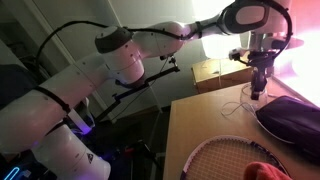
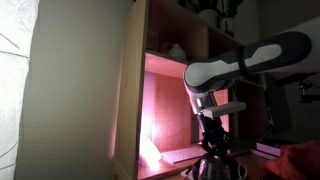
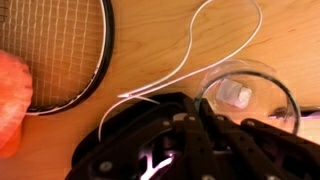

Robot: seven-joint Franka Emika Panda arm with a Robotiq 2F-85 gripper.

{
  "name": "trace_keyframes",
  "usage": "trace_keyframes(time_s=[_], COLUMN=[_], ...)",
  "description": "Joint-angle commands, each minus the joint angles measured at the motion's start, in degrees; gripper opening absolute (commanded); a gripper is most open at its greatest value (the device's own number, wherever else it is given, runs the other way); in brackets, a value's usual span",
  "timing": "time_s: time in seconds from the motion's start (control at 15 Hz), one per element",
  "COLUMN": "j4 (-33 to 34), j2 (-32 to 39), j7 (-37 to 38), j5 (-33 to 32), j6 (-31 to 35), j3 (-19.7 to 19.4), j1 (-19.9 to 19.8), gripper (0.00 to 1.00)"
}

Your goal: Use the towel to wipe the monitor and put the pen in the jar

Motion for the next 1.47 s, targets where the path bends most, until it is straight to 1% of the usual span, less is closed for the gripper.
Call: trace_keyframes(time_s=[0.0, 0.27, 0.4, 0.47, 0.53, 0.6, 0.67, 0.73, 0.93, 1.07, 1.13, 1.2, 1.4], j4=[-2.33, -4.22, -4.61, -4.72, -4.55, -4.37, -3.81, -3.40, -3.93, -5.24, -6.08, -7.01, -7.88], j2=[-0.18, -0.04, 0.35, 0.47, 0.71, 0.87, 0.86, 1.00, 1.39, 1.86, 2.09, 2.38, 2.56], j7=[2.88, 4.44, 4.15, 4.43, 4.18, 4.35, 4.63, 4.30, 4.42, 4.01, 3.83, 3.74, 3.30], j5=[0.81, 1.38, 2.61, 3.24, 4.03, 4.93, 5.48, 5.71, 6.08, 6.25, 6.44, 6.45, 6.20], j6=[-2.13, -2.90, -1.93, -1.41, -0.77, 0.11, 0.69, 1.53, 3.93, 5.31, 6.38, 7.39, 9.26], j3=[-0.86, -0.96, -0.73, -0.82, -0.86, -0.93, -1.24, -1.46, -2.97, -4.31, -4.96, -5.78, -7.52], j1=[0.00, -0.01, -0.02, -0.02, -0.01, -0.01, -0.01, 0.18, 2.14, 3.97, 4.99, 6.19, 8.14], gripper=[0.02, 0.02, 0.02, 0.33, 0.35, 0.41, 0.50, 0.56, 0.80, 0.93, 0.99, 1.00, 1.00])
